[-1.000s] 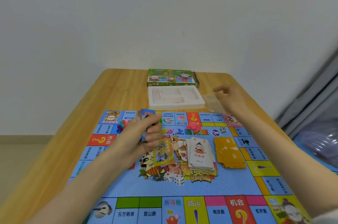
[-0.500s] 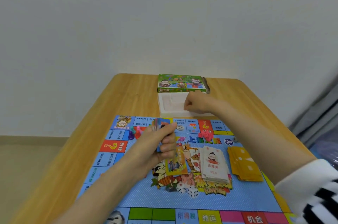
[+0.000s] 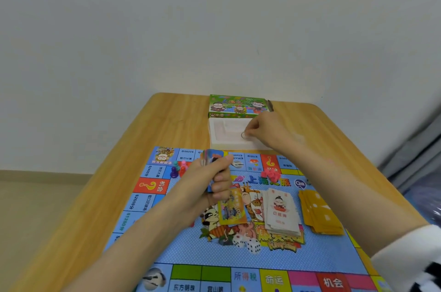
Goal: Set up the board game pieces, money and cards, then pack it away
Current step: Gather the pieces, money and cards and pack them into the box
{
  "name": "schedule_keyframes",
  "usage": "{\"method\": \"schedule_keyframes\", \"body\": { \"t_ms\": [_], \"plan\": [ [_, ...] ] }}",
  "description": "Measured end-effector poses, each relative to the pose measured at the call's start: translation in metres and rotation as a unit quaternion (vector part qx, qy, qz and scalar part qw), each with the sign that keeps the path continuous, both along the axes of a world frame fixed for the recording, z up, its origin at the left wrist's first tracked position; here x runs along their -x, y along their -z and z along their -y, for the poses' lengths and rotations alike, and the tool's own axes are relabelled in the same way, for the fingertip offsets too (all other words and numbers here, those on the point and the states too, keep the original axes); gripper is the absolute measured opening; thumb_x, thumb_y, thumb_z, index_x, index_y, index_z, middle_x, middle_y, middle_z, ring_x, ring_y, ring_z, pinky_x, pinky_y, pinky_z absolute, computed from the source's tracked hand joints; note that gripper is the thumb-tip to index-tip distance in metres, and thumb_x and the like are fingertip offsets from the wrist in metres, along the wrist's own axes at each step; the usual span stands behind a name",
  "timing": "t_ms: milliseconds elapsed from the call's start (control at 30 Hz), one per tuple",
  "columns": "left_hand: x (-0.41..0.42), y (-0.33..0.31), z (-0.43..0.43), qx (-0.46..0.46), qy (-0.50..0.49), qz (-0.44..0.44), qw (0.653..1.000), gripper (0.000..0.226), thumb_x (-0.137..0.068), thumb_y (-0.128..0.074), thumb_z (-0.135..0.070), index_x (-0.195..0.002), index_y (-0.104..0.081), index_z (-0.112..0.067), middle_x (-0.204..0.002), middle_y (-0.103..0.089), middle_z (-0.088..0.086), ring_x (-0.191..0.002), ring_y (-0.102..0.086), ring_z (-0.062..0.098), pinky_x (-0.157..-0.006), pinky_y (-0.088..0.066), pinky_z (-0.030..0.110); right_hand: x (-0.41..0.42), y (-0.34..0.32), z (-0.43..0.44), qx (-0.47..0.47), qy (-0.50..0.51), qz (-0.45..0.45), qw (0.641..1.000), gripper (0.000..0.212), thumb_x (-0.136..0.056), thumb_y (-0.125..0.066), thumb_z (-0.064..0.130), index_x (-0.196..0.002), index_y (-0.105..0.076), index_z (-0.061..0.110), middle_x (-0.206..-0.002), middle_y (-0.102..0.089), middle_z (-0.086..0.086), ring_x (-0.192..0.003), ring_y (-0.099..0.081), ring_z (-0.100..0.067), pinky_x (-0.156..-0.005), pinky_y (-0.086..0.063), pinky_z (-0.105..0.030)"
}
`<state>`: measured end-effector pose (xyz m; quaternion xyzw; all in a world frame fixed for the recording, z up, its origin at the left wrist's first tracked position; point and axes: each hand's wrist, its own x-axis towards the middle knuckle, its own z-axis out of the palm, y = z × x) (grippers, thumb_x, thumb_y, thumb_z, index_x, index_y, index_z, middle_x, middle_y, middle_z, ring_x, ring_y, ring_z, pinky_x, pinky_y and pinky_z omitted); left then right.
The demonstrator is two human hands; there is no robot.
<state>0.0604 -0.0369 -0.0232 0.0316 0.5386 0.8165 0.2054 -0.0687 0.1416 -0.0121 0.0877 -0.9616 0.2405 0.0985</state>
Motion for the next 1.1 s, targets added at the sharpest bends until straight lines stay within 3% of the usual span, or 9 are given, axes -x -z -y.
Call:
{"method": "schedule_keyframes", "body": {
  "t_ms": [167,333,533,600,700,733,900,1033,1100],
  "plan": [
    [-0.001,-0.001,-0.001,0.025,-0.018,-0.039,0.999,0.033,-0.084,-0.061,-0.021,-0.063,-0.036,-0.015,-0.053,-0.027,-0.003,-0.042,-0.027,0.008,-0.04,-0.027,0.018,-0.067,-0.019,0.007,0.305,0.003,0.051,0.951,0.007,-0.084,-0.068,0.011,-0.084,-0.073,0.007,-0.072,-0.067,0.005,-0.063,-0.059,-0.003,-0.055,-0.048,-0.011],
    [-0.008,-0.001,-0.006,0.063,0.011,-0.072,0.995,0.027,-0.076,-0.066,-0.027,-0.06,-0.046,-0.017,-0.055,-0.027,-0.002,-0.044,-0.025,0.01,-0.041,-0.026,0.02,-0.133,-0.017,0.012,0.395,-0.056,0.149,0.905,0.009,-0.084,-0.067,0.013,-0.077,-0.072,0.011,-0.061,-0.066,0.004,-0.059,-0.06,-0.003,-0.059,-0.05,-0.015],
    [-0.013,0.005,-0.013,0.081,0.039,-0.077,0.993,0.025,-0.094,-0.054,-0.013,-0.072,-0.041,-0.011,-0.057,-0.028,-0.001,-0.045,-0.027,0.01,-0.042,-0.031,0.019,-0.147,-0.006,0.004,0.506,-0.086,0.2,0.835,0.009,-0.086,-0.063,0.009,-0.082,-0.069,0.003,-0.065,-0.064,0.001,-0.065,-0.059,-0.008,-0.063,-0.049,-0.018],
    [-0.014,0.005,-0.012,0.076,0.042,-0.075,0.993,0.025,-0.095,-0.053,-0.009,-0.072,-0.042,-0.011,-0.056,-0.029,-0.001,-0.045,-0.028,0.01,-0.042,-0.031,0.019,-0.148,-0.004,0.003,0.581,-0.12,0.24,0.768,0.008,-0.082,-0.065,0.009,-0.076,-0.067,0.004,-0.066,-0.062,0.0,-0.061,-0.055,-0.008,-0.057,-0.046,-0.018],
    [-0.014,0.003,-0.013,0.061,0.045,-0.075,0.994,0.025,-0.094,-0.052,-0.008,-0.071,-0.043,-0.011,-0.054,-0.03,-0.002,-0.044,-0.028,0.01,-0.042,-0.031,0.019,-0.149,0.002,0.002,0.694,-0.188,0.338,0.607,0.008,-0.073,-0.072,0.012,-0.074,-0.066,0.006,-0.073,-0.061,-0.003,-0.053,-0.049,-0.009,-0.049,-0.042,-0.019],
    [-0.013,0.002,-0.013,0.06,0.043,-0.075,0.994,0.025,-0.093,-0.052,-0.007,-0.071,-0.043,-0.011,-0.054,-0.03,-0.002,-0.043,-0.028,0.01,-0.041,-0.03,0.019,-0.149,0.003,0.002,0.696,-0.204,0.356,0.589,0.009,-0.074,-0.072,0.013,-0.078,-0.067,0.006,-0.074,-0.062,-0.003,-0.05,-0.048,-0.009,-0.046,-0.041,-0.019],
    [-0.013,0.0,-0.011,0.084,0.061,-0.127,0.987,0.028,-0.091,-0.054,-0.005,-0.065,-0.044,-0.01,-0.052,-0.028,0.0,-0.041,-0.028,0.01,-0.042,-0.031,0.019,-0.152,0.0,-0.004,0.541,-0.21,0.349,0.736,0.024,-0.089,-0.05,0.0,-0.092,-0.073,0.005,-0.062,-0.064,-0.007,-0.033,-0.039,-0.006,-0.038,-0.031,-0.016],
    [-0.015,-0.002,-0.01,0.024,0.122,-0.156,0.98,0.006,-0.085,-0.061,-0.006,-0.089,-0.06,-0.011,-0.053,-0.027,0.002,-0.042,-0.023,0.012,-0.043,-0.027,0.023,-0.158,-0.011,-0.009,0.538,-0.221,0.299,0.756,0.015,-0.075,-0.066,0.018,-0.083,-0.077,0.016,-0.049,-0.061,-0.005,-0.025,-0.032,-0.003,-0.032,-0.025,-0.011],
    [-0.016,-0.001,-0.008,0.005,0.156,-0.149,0.977,0.026,-0.084,-0.059,-0.006,-0.109,-0.06,-0.015,-0.053,-0.028,0.001,-0.041,-0.024,0.011,-0.043,-0.028,0.023,-0.159,-0.013,-0.01,0.548,-0.199,0.238,0.777,0.017,-0.065,-0.068,0.029,-0.075,-0.078,0.019,-0.05,-0.062,-0.004,-0.026,-0.033,-0.005,-0.033,-0.026,-0.012]
  ]
}}
